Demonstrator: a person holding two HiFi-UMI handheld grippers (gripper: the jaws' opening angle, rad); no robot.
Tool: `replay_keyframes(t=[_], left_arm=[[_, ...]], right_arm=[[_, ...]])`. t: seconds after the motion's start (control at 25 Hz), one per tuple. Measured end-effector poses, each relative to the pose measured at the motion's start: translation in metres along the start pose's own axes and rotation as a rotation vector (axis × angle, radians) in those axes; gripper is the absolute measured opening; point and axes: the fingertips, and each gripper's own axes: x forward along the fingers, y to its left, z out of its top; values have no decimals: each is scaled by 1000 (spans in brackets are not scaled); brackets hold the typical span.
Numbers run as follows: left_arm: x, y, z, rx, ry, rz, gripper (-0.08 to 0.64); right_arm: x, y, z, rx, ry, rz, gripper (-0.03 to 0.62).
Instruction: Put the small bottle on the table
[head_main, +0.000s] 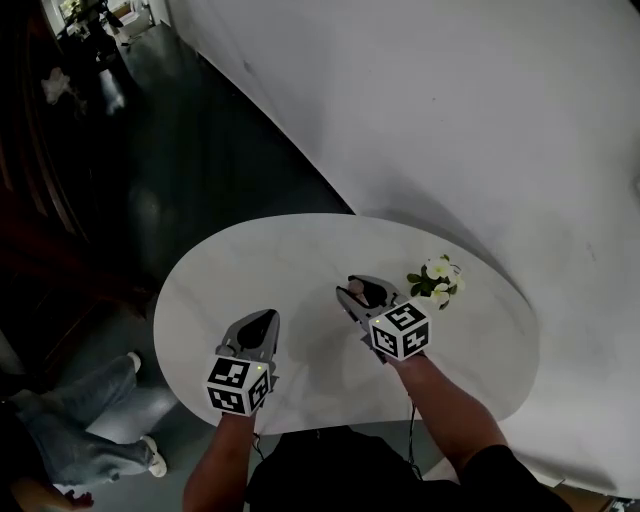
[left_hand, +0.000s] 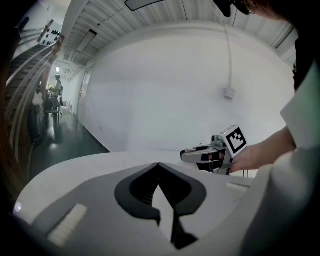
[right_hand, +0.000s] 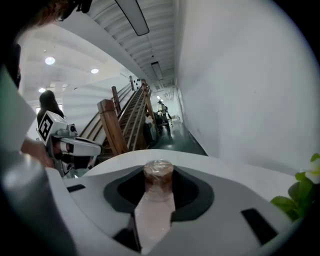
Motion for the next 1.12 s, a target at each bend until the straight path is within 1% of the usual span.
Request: replay_keyframes(t=[0.36, 0.88, 1.12], left_arm=[[-11, 7, -21, -33, 9, 22, 11], [-27, 14, -32, -55, 6, 43, 11], [-37, 13, -34, -61, -2, 44, 11]], right_arm=[[34, 17, -15, -78, 65, 30, 144], [47, 41, -37, -87, 88, 49, 144], [41, 49, -42, -115, 92, 43, 145]])
